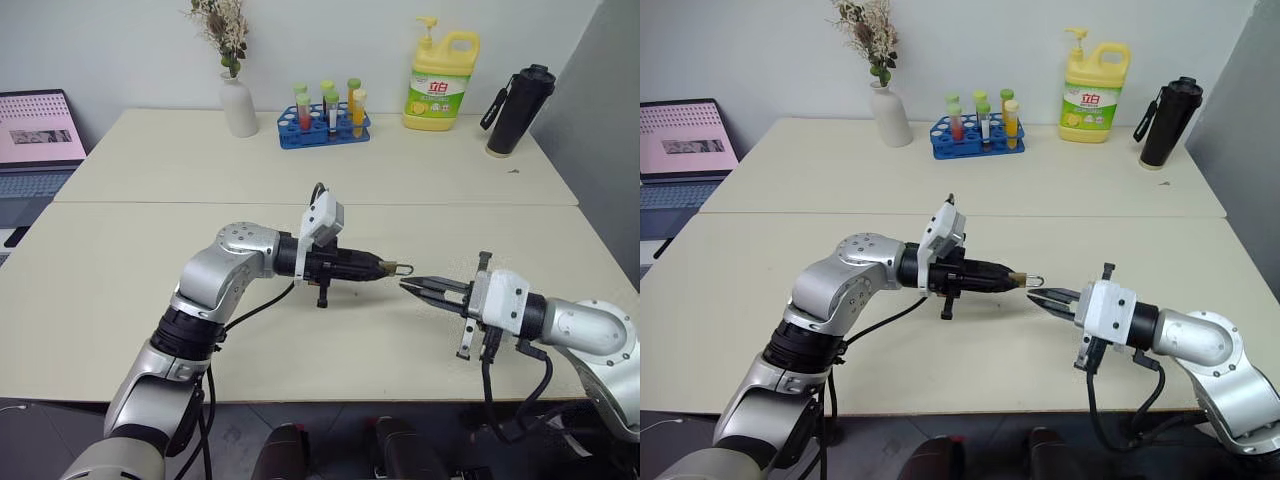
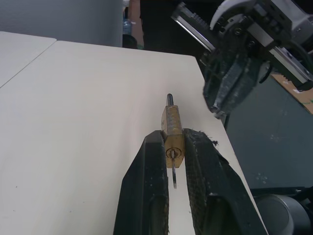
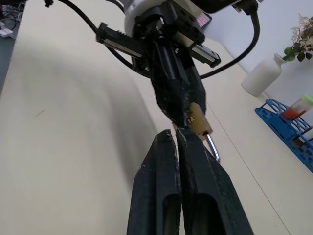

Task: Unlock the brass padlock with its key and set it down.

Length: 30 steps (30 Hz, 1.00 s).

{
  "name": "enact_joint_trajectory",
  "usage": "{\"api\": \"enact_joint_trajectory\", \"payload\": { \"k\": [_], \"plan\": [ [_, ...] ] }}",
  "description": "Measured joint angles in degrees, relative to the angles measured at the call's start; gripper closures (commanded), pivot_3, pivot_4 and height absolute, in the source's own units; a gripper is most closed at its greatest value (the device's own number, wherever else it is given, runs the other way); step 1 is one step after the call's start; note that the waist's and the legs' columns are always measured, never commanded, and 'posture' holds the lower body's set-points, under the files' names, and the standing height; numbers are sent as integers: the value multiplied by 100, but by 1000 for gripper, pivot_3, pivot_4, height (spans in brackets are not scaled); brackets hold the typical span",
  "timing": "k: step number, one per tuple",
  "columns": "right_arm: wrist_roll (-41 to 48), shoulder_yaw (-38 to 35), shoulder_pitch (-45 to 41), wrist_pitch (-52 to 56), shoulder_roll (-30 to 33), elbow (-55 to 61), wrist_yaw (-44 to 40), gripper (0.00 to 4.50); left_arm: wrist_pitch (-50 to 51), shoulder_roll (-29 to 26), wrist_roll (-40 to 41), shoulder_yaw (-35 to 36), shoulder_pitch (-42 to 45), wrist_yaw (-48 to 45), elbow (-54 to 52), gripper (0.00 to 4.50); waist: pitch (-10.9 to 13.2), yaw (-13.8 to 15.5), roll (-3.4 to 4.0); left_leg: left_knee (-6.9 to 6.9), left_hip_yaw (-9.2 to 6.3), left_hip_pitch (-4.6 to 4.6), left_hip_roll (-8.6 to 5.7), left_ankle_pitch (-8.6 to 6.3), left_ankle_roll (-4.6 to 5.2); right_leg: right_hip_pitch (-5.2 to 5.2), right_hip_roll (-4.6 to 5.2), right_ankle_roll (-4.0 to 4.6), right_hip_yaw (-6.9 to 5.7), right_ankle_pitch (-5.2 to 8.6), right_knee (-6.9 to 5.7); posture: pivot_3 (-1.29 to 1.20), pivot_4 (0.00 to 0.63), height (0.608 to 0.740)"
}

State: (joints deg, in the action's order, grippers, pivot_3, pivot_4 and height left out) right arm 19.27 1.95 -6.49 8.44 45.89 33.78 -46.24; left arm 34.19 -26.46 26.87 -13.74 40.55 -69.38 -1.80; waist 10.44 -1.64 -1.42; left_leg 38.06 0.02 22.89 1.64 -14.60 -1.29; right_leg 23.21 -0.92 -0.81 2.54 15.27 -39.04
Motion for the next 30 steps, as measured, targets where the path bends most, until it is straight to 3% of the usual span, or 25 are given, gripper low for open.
{"api": "enact_joint_trajectory", "payload": {
  "k": [14,30],
  "plan": [
    [-32,21,-590,244,-142,-518,-332,4500,-89,-148,-18,-16,-230,-7,-337,4333,0,-1,0,0,1,0,1,0,0,1,0,0,-1,0,0,0,150,740],
    [-182,41,-652,98,-200,-586,-473,4500,62,-223,98,-15,-278,-128,-508,4333,0,-2,0,-1,0,0,2,0,0,1,0,0,0,0,0,0,150,740]
  ]
}}
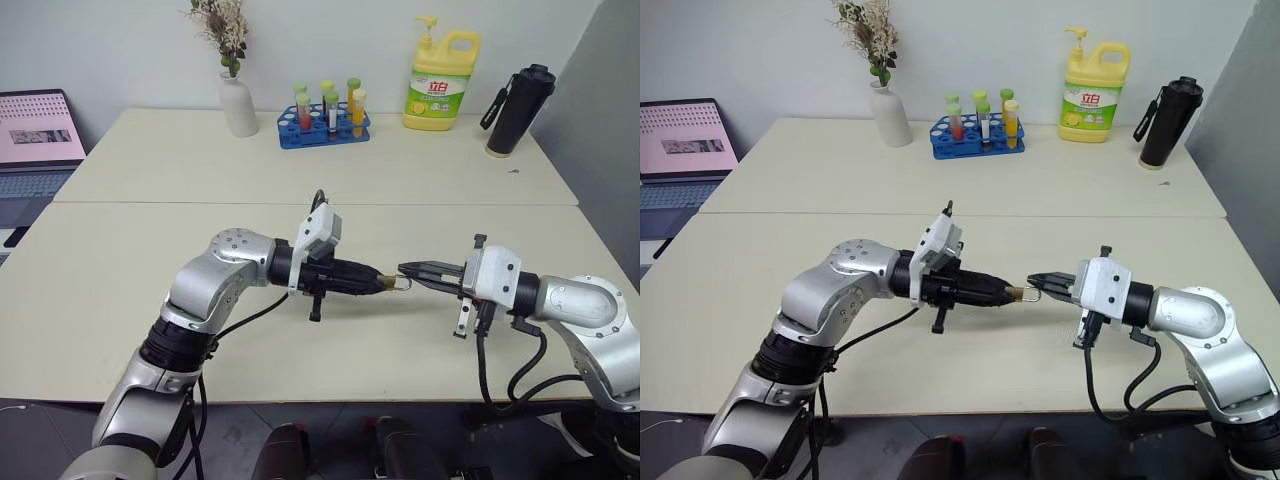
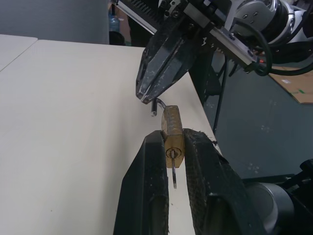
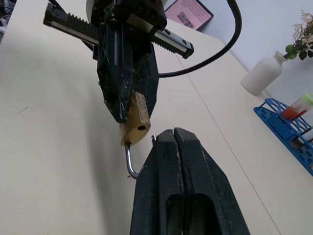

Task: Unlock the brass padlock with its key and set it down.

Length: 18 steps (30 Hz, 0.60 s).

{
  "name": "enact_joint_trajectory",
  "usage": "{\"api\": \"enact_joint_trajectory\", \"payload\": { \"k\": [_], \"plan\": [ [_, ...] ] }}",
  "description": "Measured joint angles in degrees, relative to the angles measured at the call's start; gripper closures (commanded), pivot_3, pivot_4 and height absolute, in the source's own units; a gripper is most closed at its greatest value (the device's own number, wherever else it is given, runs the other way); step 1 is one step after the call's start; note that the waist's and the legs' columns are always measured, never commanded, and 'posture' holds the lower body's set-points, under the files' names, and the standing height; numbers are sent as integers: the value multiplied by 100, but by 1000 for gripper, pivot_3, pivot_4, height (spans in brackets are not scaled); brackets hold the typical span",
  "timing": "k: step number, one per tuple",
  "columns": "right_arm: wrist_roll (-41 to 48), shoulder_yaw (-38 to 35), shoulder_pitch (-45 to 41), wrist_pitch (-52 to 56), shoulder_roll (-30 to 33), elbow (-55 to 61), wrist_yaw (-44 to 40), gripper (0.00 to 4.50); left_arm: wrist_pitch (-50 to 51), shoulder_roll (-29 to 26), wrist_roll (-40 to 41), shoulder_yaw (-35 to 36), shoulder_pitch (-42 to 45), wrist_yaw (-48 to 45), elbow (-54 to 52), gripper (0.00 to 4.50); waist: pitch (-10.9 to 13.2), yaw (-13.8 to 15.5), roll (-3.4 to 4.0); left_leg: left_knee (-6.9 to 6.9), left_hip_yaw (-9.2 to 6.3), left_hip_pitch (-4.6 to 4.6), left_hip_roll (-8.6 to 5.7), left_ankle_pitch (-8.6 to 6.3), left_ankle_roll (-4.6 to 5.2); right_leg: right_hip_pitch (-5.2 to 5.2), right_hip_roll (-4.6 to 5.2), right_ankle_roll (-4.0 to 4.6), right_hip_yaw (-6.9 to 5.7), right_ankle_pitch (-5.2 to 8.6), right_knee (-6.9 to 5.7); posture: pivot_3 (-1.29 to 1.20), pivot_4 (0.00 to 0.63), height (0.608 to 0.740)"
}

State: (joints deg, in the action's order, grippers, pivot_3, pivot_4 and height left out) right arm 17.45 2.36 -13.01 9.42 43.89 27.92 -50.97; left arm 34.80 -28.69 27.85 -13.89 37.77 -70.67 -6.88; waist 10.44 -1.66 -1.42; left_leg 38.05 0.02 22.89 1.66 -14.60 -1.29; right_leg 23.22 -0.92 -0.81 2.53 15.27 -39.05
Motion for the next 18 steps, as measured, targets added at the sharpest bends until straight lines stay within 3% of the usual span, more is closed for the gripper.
{"api": "enact_joint_trajectory", "payload": {
  "k": [18],
  "plan": [
    [-296,242,-349,-594,-15,-651,-516,4500,239,-66,146,8,-7,16,-225,4333,0,-1,0,0,1,0,0,0,0,1,0,0,0,0,0,0,150,740]
  ]
}}
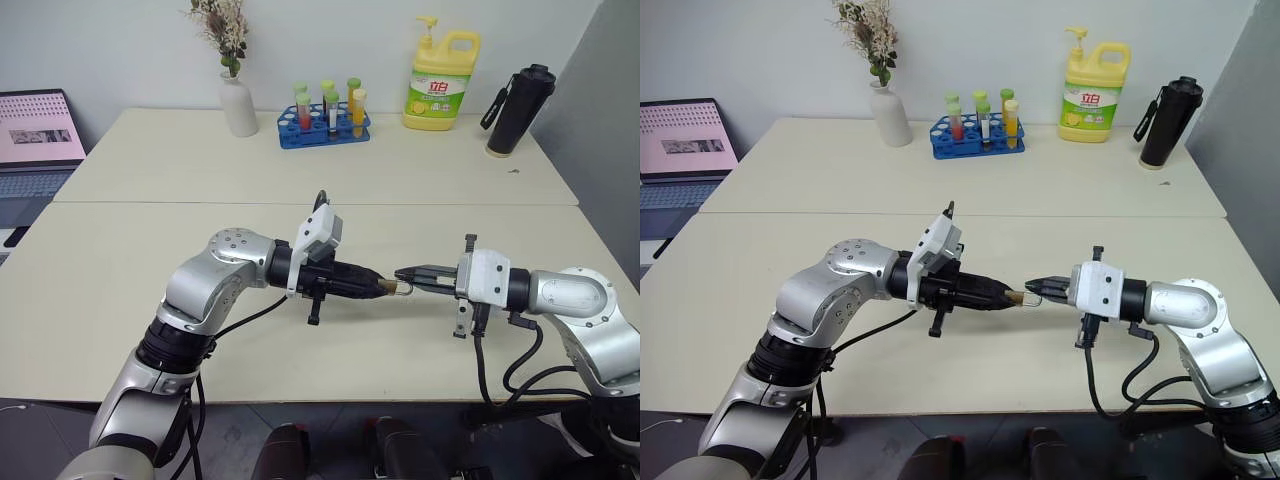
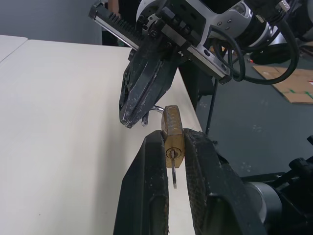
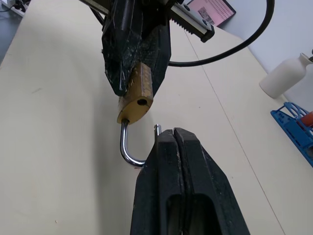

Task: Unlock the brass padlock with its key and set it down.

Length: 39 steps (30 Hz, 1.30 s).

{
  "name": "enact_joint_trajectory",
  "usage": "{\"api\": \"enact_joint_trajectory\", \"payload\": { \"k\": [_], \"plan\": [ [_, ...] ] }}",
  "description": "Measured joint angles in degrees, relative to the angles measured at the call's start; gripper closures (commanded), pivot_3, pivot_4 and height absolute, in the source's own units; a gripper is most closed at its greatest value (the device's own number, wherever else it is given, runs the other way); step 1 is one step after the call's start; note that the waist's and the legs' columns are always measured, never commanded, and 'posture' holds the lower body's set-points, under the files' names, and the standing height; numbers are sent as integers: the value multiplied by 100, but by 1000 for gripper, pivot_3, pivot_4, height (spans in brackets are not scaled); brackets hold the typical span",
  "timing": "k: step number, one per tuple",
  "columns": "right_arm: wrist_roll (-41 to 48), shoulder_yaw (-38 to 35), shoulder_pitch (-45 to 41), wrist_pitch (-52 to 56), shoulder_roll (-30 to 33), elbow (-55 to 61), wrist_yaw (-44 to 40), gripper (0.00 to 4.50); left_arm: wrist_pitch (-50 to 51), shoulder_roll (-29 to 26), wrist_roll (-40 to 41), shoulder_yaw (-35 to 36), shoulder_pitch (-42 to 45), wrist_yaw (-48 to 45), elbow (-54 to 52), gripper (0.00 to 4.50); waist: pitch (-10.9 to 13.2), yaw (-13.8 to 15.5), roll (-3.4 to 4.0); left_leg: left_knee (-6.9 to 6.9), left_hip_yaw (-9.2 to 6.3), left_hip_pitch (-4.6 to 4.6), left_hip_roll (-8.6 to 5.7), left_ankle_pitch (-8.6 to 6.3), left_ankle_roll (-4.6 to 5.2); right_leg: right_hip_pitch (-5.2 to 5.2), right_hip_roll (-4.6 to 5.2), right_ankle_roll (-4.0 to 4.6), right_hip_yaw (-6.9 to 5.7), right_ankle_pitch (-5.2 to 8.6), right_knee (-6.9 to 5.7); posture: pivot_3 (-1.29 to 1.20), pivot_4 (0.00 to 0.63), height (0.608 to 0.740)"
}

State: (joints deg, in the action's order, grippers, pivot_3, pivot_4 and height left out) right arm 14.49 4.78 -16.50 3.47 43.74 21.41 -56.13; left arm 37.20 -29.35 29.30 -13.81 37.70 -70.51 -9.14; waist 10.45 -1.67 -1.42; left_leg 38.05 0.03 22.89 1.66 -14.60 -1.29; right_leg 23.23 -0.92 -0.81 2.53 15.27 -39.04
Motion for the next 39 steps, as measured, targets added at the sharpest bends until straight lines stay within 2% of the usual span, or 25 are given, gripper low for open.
{"api": "enact_joint_trajectory", "payload": {
  "k": [12,39],
  "plan": [
    [209,-134,143,84,-79,126,60,4500,-2,-85,-9,4,-157,19,1,4333,0,2,0,0,-1,0,0,0,0,0,1,0,1,0,0,0,150,740],
    [81,331,-200,-24,-85,-314,-751,4500,-2,-84,208,44,-154,-13,-154,4333,0,1,0,0,-2,0,1,0,0,0,0,0,-1,0,0,0,150,740]
  ]
}}
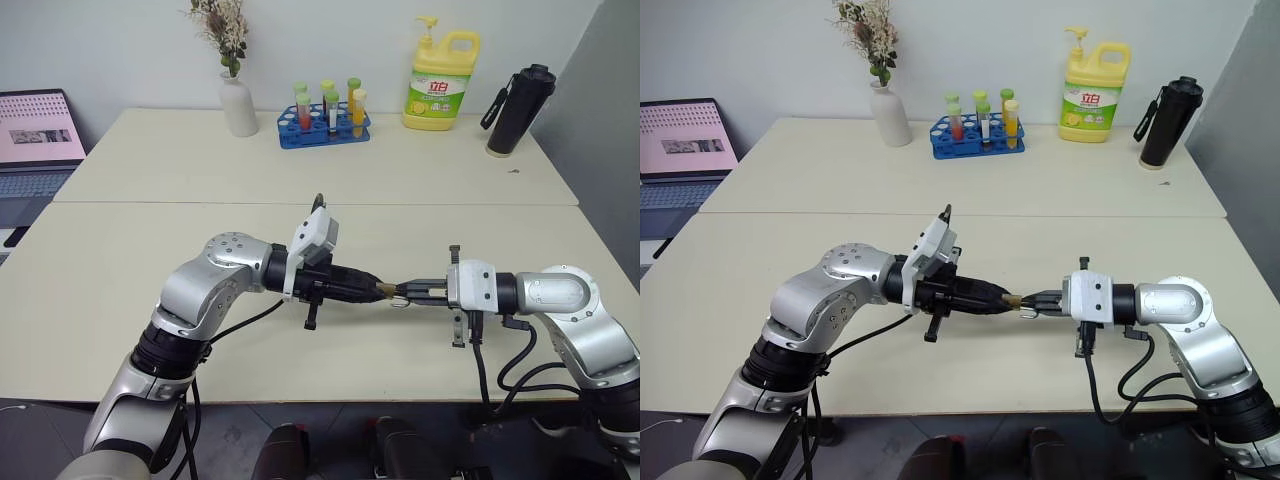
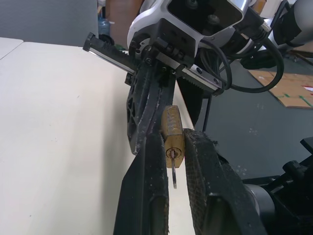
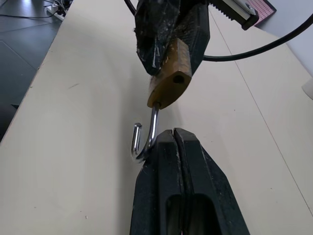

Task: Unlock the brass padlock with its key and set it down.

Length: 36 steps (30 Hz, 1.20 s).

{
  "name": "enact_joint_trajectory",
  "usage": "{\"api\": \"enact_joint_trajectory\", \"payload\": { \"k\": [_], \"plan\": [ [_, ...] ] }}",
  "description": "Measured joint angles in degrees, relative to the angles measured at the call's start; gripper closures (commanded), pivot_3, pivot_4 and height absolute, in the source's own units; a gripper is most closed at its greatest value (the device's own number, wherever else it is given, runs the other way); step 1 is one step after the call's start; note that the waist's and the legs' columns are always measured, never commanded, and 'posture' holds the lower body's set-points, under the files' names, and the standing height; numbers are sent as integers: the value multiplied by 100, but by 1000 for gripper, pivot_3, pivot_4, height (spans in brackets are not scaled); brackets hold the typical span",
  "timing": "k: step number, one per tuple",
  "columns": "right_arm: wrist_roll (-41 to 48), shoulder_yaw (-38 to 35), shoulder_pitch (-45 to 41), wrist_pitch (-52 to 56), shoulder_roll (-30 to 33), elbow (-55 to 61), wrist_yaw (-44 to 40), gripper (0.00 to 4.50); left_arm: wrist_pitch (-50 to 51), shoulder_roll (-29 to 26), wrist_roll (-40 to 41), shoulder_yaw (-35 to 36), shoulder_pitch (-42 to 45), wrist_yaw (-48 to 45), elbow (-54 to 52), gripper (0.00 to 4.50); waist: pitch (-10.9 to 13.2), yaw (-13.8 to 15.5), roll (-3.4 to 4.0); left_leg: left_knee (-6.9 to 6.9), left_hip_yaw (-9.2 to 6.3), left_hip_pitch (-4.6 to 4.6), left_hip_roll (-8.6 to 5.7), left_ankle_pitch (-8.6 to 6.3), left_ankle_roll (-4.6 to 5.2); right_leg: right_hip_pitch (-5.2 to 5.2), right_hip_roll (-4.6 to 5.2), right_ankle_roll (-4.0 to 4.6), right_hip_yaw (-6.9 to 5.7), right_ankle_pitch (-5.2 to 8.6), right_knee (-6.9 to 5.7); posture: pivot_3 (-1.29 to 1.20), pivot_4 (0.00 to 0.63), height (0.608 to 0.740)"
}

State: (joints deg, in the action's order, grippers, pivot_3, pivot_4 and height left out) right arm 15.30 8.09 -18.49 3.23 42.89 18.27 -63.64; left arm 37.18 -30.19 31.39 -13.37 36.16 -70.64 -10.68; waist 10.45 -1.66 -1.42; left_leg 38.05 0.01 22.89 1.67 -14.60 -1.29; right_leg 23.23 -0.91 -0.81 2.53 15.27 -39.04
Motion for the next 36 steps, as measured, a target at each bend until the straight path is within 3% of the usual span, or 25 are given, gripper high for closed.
{"api": "enact_joint_trajectory", "payload": {
  "k": [5,9,12,16,23,36],
  "plan": [
    [-6,-7,12,57,5,22,25,4500,21,0,6,0,-17,23,-1,4333,0,0,0,0,-1,0,0,0,0,0,0,0,0,0,0,0,150,740],
    [8,-256,609,470,310,191,160,4500,313,-21,28,27,-164,180,12,4333,0,21,0,0,-3,3,-1,0,0,0,4,0,-1,0,1,0,150,740],
    [73,-564,1069,726,399,298,319,3949,568,16,27,28,-243,392,81,4333,0,21,-1,2,-2,3,-2,0,0,0,5,-1,0,0,0,0,150,740],
    [312,-933,1809,1107,423,923,570,2507,1021,199,-6,3,-447,887,303,4333,0,7,-1,0,-4,0,1,0,0,-2,2,-1,0,1,-1,0,150,740],
    [497,-898,2035,1578,189,1640,1083,4,1457,620,-36,-95,-509,1451,700,4333,-1,-5,-2,1,-6,-2,-2,0,0,-2,0,-2,-1,0,-4,0,150,740],
    [109,-665,1950,1331,177,1461,1130,0,1484,987,-392,-163,-391,1871,1336,4333,-1,4,-3,0,-5,0,-4,0,0,-2,1,-2,-1,0,0,0,150,740]
  ]
}}
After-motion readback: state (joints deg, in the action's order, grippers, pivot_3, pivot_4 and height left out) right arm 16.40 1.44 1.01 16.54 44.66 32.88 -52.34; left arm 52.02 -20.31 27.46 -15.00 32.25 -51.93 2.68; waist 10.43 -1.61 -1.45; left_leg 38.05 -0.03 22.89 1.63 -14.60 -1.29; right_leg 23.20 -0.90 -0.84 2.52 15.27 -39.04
